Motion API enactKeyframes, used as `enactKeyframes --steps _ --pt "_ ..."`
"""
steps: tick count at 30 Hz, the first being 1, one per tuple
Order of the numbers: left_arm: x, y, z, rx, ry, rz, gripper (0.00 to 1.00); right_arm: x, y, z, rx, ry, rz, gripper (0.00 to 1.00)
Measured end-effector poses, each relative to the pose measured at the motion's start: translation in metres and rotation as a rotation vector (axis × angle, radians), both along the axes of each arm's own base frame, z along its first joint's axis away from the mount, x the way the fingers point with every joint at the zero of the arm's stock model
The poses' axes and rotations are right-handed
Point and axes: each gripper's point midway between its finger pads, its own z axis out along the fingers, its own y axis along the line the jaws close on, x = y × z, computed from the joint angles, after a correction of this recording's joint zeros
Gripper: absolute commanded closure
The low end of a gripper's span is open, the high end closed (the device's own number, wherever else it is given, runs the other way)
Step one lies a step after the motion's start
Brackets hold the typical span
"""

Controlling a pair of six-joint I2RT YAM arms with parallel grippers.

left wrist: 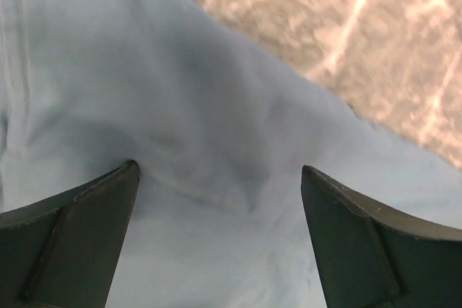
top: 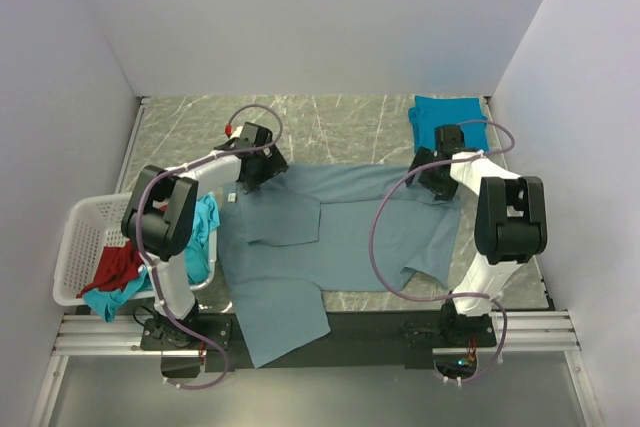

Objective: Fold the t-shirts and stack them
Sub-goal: Fold the tshirt

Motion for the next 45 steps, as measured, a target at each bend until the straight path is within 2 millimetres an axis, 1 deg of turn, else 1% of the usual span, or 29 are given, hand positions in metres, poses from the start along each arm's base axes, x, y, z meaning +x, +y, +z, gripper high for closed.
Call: enactKeyframes --steps 2,4,9,12,17,20,25,27,30,36,39,45 --pt "0.004 0.005 -0.007 -0.005 0.009 0.012 0.0 -0.011 -0.009 -0.007 -0.001 0.032 -0.024 0.07" --pt "0.007 0.008 -0.005 -0.015 0.003 0.018 0.01 -0.014 -0.02 -0.006 -0.01 0.028 -0.054 0.07" --pt "0.011 0.013 -0.005 -0.029 0.004 0.03 0.01 -0.031 -0.049 -0.008 -0.027 0.043 -0.14 0.07" --pt "0.012 0.015 -0.005 -0.037 0.004 0.031 0.01 -0.034 -0.054 -0.005 -0.023 0.035 -0.155 0.07" --pt "0.016 0.017 -0.004 -0.036 0.0 0.026 0.01 -0.03 -0.051 0.003 -0.009 0.017 -0.124 0.07" --pt "0.017 0.019 -0.003 -0.032 0.0 0.018 0.01 -0.02 -0.049 0.013 -0.007 -0.01 -0.098 0.07" --pt "0.017 0.02 -0.002 -0.022 0.005 0.01 0.01 0.007 -0.041 0.036 -0.012 -0.084 -0.039 0.07" --pt "0.017 0.021 -0.002 -0.017 0.008 0.006 0.01 0.018 -0.036 0.038 -0.016 -0.092 -0.014 0.07" --pt "0.019 0.02 -0.003 -0.01 0.016 0.002 0.01 0.034 -0.032 0.03 -0.018 -0.085 0.011 0.07" --pt "0.024 0.02 -0.004 -0.007 0.014 0.002 0.01 0.05 -0.034 -0.004 -0.028 -0.008 0.04 0.07" --pt "0.024 0.02 -0.004 -0.004 0.014 -0.003 0.0 0.064 -0.036 -0.004 -0.04 -0.008 0.048 0.07" --pt "0.026 0.02 -0.005 0.002 0.012 -0.012 0.01 0.077 -0.039 -0.006 -0.05 0.008 0.058 0.07"
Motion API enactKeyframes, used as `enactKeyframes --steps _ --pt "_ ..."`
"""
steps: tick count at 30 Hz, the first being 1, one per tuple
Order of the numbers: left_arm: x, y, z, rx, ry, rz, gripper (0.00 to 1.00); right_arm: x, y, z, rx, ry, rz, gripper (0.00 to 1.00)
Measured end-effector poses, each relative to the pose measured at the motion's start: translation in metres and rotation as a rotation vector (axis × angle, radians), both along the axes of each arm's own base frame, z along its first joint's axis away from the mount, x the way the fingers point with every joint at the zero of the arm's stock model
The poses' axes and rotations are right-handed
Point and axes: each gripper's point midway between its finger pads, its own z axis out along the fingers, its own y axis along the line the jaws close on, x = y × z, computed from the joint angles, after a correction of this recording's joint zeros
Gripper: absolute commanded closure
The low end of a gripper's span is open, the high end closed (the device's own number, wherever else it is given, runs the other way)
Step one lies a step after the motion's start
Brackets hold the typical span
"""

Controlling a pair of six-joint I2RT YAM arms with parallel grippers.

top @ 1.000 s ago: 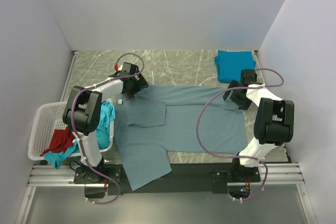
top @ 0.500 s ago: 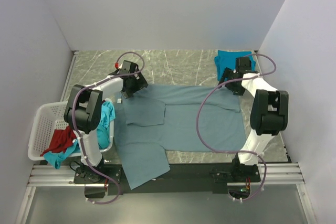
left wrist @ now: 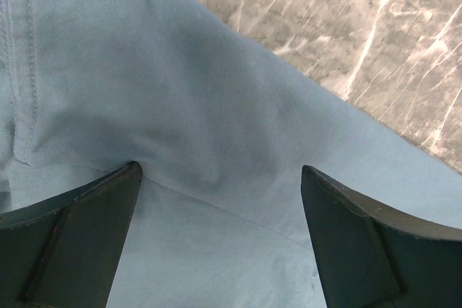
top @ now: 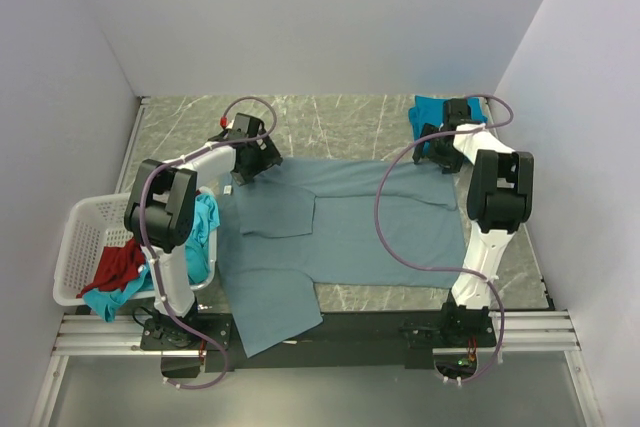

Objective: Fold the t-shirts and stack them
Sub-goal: Fold the tshirt

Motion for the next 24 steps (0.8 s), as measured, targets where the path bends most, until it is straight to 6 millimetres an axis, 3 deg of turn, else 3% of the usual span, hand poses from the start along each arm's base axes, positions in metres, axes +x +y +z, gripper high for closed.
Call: enactKeyframes --steps 14,16,19,24 --pt "0.001 0.002 0.005 0.018 0.0 0.001 0.01 0.002 -0.001 0.008 -0.009 0.006 0.014 0.07" --pt "-0.003 0.002 0.013 0.033 -0.004 0.002 0.01 -0.006 0.0 0.02 -0.007 -0.012 0.008 0.06" --pt "-0.015 -0.003 0.046 0.051 -0.064 -0.006 0.0 -0.026 0.002 0.054 0.002 -0.077 -0.02 0.06" --pt "-0.068 -0.035 0.112 0.014 -0.201 -0.086 0.01 -0.069 0.008 0.12 0.034 -0.279 -0.094 0.06"
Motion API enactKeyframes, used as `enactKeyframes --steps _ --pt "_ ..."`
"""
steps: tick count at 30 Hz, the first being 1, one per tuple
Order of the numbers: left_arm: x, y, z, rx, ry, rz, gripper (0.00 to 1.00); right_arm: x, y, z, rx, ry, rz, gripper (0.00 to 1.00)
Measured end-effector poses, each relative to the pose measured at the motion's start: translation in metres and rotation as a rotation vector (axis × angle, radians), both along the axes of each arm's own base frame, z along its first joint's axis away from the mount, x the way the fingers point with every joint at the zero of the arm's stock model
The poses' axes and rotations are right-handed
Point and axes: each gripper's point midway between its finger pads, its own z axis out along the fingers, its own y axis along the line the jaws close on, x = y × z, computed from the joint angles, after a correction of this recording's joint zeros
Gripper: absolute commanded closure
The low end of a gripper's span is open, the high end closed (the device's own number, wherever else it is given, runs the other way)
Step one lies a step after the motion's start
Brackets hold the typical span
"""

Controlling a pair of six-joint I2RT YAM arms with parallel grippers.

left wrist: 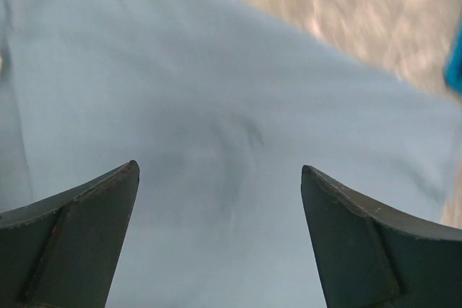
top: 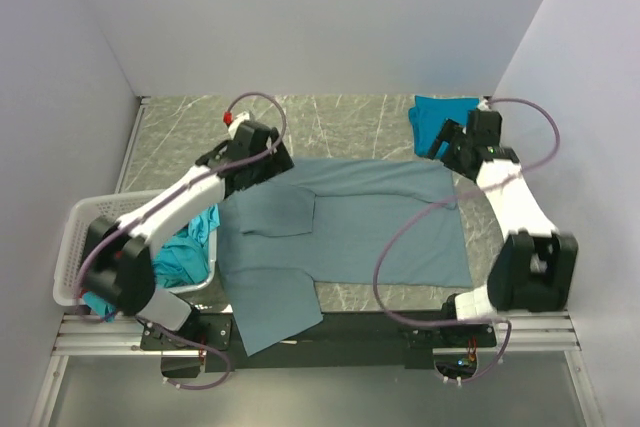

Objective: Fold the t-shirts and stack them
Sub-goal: Fold the tshirt

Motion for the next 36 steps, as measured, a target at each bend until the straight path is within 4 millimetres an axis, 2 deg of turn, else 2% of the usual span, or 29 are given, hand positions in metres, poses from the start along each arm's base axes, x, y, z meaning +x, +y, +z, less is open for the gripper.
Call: enactKeyframes --steps 1,3,6,8,11,14,20,23,25,29,32,35,36 --pt "-0.013 -0.006 0.006 -0.01 -0.016 -0.018 0.01 -0.01 0.002 0.009 0.012 -0.038 -0.016 0.05" --pt "-0.045 -0.014 0.007 -0.015 -0.007 -0.058 0.01 -0.03 0.003 0.013 0.031 -0.074 -0.049 0.05" --pt "-0.103 -0.021 -0.016 0.008 0.068 -0.126 0.01 -0.055 0.002 0.006 0.047 -0.09 -0.107 0.05" --pt "-0.145 -0.018 -0.039 0.042 0.156 -0.172 0.01 -0.066 0.0 0.001 0.051 -0.088 -0.137 0.05" --pt "-0.204 -0.008 -0.064 0.086 0.272 -0.229 0.01 -0.074 -0.002 0.002 0.05 -0.105 -0.159 0.05" --pt "-0.257 0.001 -0.075 0.103 0.358 -0.297 0.01 -0.073 -0.004 0.01 0.043 -0.138 -0.166 0.05" --pt "-0.336 0.011 -0.093 0.095 0.517 -0.413 0.01 -0.072 -0.005 0.007 0.04 -0.131 -0.169 0.05" --pt "-0.37 0.014 -0.103 0.108 0.593 -0.487 0.01 -0.071 -0.005 0.002 0.04 -0.114 -0.169 0.05" --pt "-0.386 0.022 -0.11 0.159 0.651 -0.493 0.02 -0.071 -0.005 -0.002 0.04 -0.101 -0.169 0.05" --pt "-0.397 0.036 -0.125 0.275 0.723 -0.451 0.1 -0.072 -0.005 -0.01 0.04 -0.09 -0.169 0.05" --pt "-0.403 0.036 -0.131 0.307 0.75 -0.452 0.2 -0.075 -0.005 -0.017 0.039 -0.074 -0.171 0.05" --pt "-0.407 0.034 -0.134 0.324 0.768 -0.459 0.35 -0.075 -0.005 -0.02 0.039 -0.066 -0.171 0.05" --pt "-0.408 0.034 -0.134 0.326 0.771 -0.46 0.37 -0.075 -0.005 -0.02 0.039 -0.066 -0.171 0.05"
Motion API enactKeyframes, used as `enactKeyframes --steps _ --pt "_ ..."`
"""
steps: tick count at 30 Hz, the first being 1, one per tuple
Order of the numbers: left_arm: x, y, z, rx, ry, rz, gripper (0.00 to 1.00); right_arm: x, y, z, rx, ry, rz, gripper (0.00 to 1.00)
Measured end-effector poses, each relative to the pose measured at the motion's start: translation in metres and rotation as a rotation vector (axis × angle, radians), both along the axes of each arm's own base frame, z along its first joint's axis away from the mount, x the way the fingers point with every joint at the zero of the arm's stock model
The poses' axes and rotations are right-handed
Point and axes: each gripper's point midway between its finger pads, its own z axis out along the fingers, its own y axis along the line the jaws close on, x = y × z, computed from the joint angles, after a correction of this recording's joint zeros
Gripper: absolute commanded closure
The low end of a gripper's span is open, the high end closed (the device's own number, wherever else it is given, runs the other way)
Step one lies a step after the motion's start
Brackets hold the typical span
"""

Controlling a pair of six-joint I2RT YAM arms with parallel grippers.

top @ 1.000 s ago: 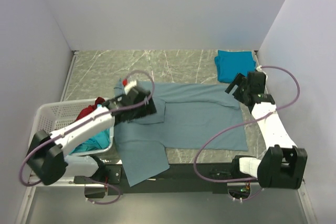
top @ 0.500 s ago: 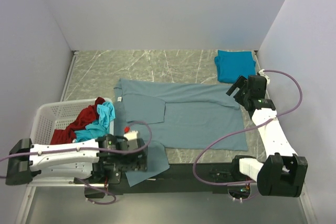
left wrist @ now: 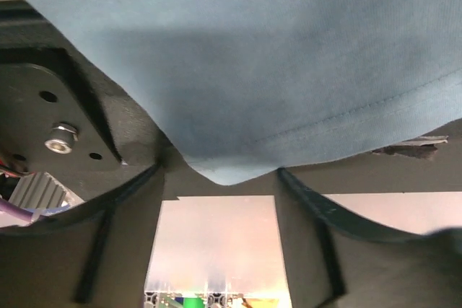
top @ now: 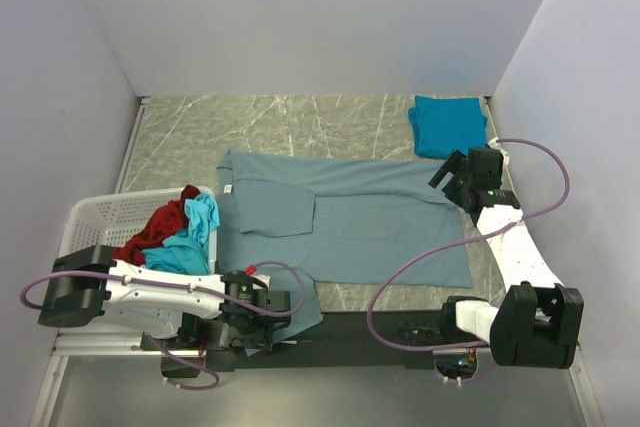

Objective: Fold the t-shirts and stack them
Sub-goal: Fold the tshirt

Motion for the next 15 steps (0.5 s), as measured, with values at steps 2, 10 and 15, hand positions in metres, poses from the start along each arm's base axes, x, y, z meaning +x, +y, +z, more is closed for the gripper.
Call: enactKeyframes --steps 2,10,15 --pt "-0.002 -0.002 0.0 -0.001 0.008 -0.004 0.45 0.0 0.0 0.0 0.0 -0.001 0.0 0.05" --pt "-0.006 0.0 0.0 0.013 0.026 0.007 0.99 -0.004 0.001 -0.004 0.011 0.005 -0.012 0.05" --pt "0.002 -0.002 0.002 0.002 -0.014 0.011 0.99 -0.02 0.007 -0.013 0.047 0.045 -0.008 0.05"
